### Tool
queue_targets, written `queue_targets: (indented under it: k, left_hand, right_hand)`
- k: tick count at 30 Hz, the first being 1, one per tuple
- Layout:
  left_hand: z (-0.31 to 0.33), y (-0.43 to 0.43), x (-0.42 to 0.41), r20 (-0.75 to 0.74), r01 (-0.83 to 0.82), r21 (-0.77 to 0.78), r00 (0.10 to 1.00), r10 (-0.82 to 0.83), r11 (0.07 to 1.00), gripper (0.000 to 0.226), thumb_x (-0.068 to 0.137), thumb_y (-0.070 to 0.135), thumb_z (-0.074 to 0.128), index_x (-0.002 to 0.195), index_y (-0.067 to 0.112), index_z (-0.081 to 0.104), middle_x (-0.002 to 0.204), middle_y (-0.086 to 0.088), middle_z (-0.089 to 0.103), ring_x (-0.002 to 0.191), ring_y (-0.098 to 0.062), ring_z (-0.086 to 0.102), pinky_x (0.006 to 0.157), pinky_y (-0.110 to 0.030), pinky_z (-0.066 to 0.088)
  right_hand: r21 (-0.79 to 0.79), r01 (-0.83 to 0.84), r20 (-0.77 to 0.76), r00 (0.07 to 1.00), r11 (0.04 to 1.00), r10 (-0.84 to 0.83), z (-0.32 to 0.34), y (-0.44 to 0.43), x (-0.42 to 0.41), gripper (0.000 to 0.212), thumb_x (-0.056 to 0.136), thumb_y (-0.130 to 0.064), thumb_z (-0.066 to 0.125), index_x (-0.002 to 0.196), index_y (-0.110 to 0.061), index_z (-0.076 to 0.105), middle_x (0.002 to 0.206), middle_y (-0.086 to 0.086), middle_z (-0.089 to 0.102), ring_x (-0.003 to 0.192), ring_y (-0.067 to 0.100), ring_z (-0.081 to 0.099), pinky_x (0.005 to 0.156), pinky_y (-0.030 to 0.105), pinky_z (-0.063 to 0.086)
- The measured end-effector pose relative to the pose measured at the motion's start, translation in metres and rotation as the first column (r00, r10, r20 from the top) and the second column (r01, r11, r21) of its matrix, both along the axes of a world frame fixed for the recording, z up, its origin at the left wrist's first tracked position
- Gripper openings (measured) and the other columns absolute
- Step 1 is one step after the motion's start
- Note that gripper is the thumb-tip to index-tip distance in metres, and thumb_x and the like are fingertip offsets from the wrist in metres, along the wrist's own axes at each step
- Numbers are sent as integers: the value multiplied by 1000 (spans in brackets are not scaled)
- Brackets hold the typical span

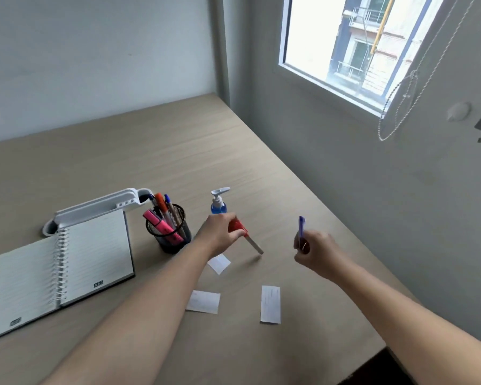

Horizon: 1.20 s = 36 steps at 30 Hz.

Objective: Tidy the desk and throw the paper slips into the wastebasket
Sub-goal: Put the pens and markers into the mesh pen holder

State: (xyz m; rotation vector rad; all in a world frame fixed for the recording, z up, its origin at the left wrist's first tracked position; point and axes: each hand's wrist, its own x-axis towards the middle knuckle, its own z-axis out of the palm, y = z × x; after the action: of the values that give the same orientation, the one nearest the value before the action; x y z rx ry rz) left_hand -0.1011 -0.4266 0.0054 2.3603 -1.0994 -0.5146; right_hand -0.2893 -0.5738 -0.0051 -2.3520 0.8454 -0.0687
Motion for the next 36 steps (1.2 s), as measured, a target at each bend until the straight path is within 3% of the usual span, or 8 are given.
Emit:
queue_targets:
  k: [2,7,14,18,21,23,28,36]
  left_hand:
    - [30,12,8,-26,-47,-94,999,45,994,17,81,26,70,93,13,70,91,-4,71,83,-16,60,75,-24,43]
    - [99,61,38,5,-151,-258,987,158,954,12,86,24,65,92,14,71,74,5,65,74,-14,58,68,-20,44]
    - [106,130,92,92,-340,-327,917,388,882,12,89,20,61,93,12,68,90,-8,76,86,-26,70,88,-36,55]
    - [76,135,103,83,-367,-313,908,410,876,9,87,19,61,92,13,67,90,-7,76,84,-23,70,85,-35,55]
    - [55,132,107,80,-382,-243,908,411,892,13,89,20,59,94,10,65,87,-6,71,79,-22,62,73,-24,45]
    - [42,130,111,76,-380,-191,913,400,905,15,89,21,59,94,8,64,90,-10,69,82,-26,62,71,-24,41]
    - [17,128,118,17,-418,-110,906,422,902,18,89,21,59,96,6,65,98,-11,67,93,-27,61,81,-31,46]
    - [4,121,120,61,-363,-162,925,376,918,22,83,23,66,104,21,59,101,5,56,89,-18,58,81,-34,52]
  right_hand:
    - [96,14,94,995,995,-23,25,10,20,9,72,-8,57,70,-16,60,65,1,62,56,15,52,47,12,38]
    - [306,-180,238,965,935,109,74,47,89,24,85,-5,43,70,-15,59,66,7,63,62,20,58,57,29,48]
    - [154,-274,247,941,949,231,94,105,168,25,76,-6,62,63,-24,51,71,7,66,67,23,62,67,36,54]
    - [122,-266,174,954,956,244,80,120,206,14,82,-14,54,70,-20,55,86,18,71,81,36,66,77,45,56]
    - [41,-278,58,960,960,275,63,124,223,16,91,-17,43,95,-7,53,95,20,65,80,32,56,69,36,45]
    - [38,-273,14,962,961,272,51,125,229,14,93,-17,41,94,-6,50,91,18,59,76,27,47,65,31,34]
    - [12,-262,-49,964,965,263,27,123,234,18,92,-20,49,90,-4,57,95,19,62,82,29,52,67,30,33]
    - [12,-203,121,972,979,200,10,124,236,18,84,-17,61,101,-10,61,104,10,57,94,28,56,73,30,39]
